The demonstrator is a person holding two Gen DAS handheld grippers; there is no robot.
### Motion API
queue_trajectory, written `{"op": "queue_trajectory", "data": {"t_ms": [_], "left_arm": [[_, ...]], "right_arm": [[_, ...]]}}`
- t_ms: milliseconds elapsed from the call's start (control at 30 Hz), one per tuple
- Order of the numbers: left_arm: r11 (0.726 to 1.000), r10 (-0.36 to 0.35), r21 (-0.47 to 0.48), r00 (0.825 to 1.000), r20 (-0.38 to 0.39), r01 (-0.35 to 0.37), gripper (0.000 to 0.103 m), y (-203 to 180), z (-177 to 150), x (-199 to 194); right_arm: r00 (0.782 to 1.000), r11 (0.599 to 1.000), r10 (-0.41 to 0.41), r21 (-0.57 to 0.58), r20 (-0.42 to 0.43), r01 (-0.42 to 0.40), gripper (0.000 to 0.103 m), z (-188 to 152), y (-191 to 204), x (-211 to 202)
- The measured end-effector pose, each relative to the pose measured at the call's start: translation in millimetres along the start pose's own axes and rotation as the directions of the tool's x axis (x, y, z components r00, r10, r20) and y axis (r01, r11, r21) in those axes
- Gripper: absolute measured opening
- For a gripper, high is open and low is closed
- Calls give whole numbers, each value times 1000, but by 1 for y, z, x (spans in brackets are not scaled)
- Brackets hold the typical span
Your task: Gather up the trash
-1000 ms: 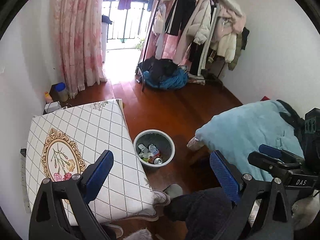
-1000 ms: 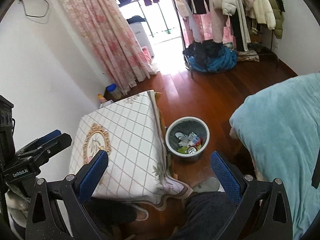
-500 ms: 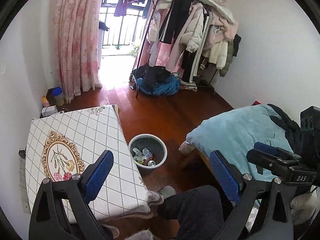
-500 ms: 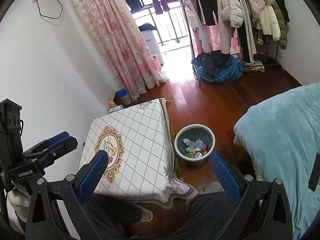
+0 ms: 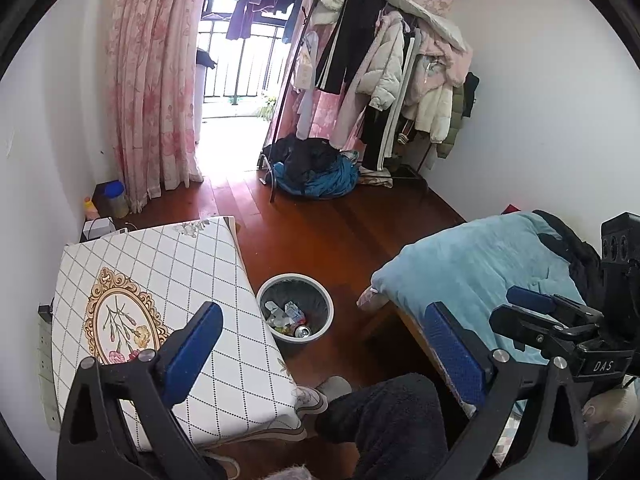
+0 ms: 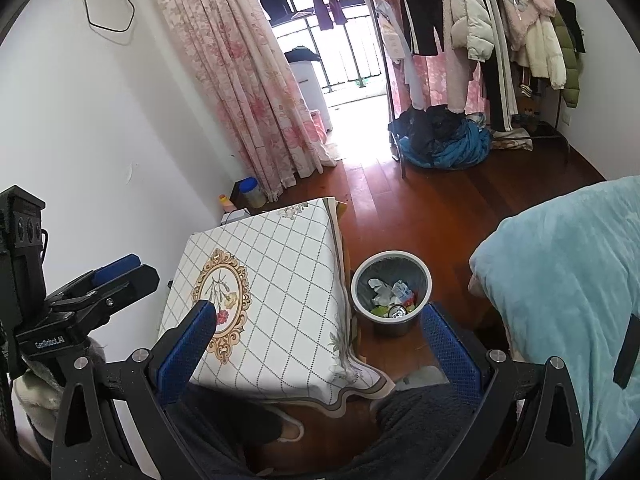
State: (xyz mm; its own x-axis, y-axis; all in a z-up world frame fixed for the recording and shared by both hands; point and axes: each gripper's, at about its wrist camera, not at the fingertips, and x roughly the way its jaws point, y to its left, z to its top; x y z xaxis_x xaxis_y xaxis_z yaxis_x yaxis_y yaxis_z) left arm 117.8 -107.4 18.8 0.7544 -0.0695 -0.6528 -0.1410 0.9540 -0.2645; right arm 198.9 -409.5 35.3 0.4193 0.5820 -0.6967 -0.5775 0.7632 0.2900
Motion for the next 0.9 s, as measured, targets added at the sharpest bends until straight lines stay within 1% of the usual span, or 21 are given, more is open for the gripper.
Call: {"op": "queue_trajectory", "data": {"t_ms": [400,900], "left_arm": [[1000,-17,5,1000,3,17,103,-7,-3,-1],[999,-40,23,999,16,40,103,-11,1,-10]], "right_arm": [[1000,1000,-4,-4,5,4,103,3,-1,-3],[999,1000,-21,-5,25,21,103,11,-9,-17]]}}
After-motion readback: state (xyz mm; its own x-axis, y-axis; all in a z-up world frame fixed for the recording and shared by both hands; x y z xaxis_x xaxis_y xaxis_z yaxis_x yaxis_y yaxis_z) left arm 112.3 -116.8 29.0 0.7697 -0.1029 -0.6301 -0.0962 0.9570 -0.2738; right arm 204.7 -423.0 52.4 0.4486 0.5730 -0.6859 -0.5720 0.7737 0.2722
